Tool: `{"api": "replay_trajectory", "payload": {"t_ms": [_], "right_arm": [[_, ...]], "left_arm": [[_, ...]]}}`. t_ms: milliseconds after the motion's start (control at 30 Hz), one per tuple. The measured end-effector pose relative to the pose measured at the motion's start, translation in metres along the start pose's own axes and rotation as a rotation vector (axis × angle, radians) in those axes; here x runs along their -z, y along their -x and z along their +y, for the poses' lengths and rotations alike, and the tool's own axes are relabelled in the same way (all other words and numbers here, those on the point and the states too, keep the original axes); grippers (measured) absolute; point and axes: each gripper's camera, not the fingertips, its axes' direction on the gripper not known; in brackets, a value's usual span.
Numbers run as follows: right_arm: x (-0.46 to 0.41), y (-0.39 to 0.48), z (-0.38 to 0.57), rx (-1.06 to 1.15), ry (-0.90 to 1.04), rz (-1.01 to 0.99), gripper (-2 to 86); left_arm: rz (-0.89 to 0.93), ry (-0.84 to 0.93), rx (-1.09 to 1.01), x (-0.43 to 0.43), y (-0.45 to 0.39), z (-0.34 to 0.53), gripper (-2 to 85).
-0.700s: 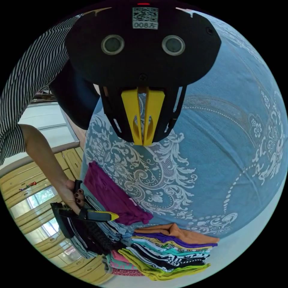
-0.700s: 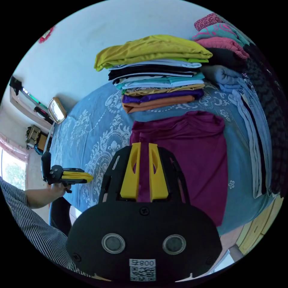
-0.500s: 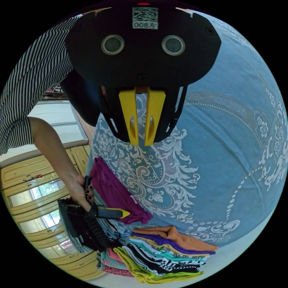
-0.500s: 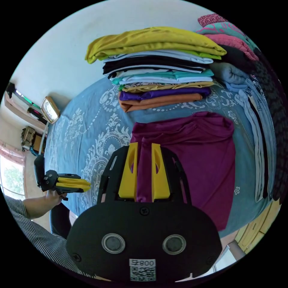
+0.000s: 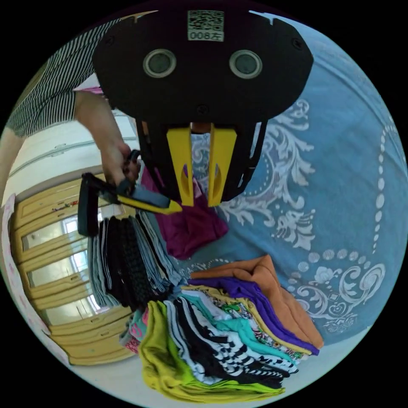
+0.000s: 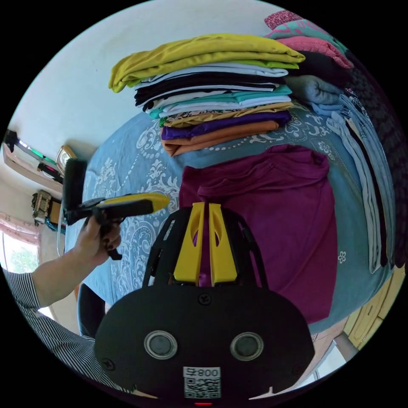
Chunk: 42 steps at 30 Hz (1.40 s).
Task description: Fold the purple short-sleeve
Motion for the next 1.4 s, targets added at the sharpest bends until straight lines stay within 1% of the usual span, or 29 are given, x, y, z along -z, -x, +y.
{"api": "replay_trajectory", "payload": {"t_ms": [200, 400, 533, 733, 867, 1000, 1133, 1267, 1333, 1400], "right_arm": [[0.050, -0.022, -0.010, -0.019, -0.013, -0.047, 1.5], [0.117, -0.045, -0.016, -0.019, -0.045, -0.123, 1.5], [0.185, -0.057, -0.011, 0.013, -0.086, -0.239, 1.4], [0.293, -0.072, -0.012, 0.060, -0.140, -0.436, 1.3], [0.359, -0.078, -0.018, 0.086, -0.176, -0.509, 1.2], [0.429, -0.076, -0.023, 0.126, -0.214, -0.586, 1.1], [0.496, -0.064, -0.026, 0.185, -0.242, -0.671, 1.0], [0.547, -0.054, -0.021, 0.242, -0.227, -0.727, 0.9], [0.581, -0.056, -0.012, 0.269, -0.214, -0.767, 0.9], [0.609, -0.065, -0.003, 0.271, -0.211, -0.770, 1.0]], "left_arm": [[0.081, 0.003, 0.059, -0.038, 0.029, 0.018, 2.1], [0.171, -0.029, 0.040, -0.047, 0.048, 0.078, 1.0], [0.250, -0.126, 0.037, -0.023, 0.060, 0.144, 0.8], [0.287, -0.272, 0.060, 0.032, 0.075, 0.265, 0.7], [0.232, -0.402, 0.089, 0.081, 0.085, 0.363, 0.6], [0.141, -0.459, 0.120, 0.112, 0.091, 0.452, 0.5], [0.107, -0.418, 0.225, 0.107, 0.103, 0.564, 0.6], [0.111, -0.210, 0.393, 0.056, 0.126, 0.667, 0.9], [0.135, -0.149, 0.430, 0.034, 0.135, 0.704, 1.1], [0.144, -0.146, 0.453, 0.020, 0.144, 0.735, 1.3]]}}
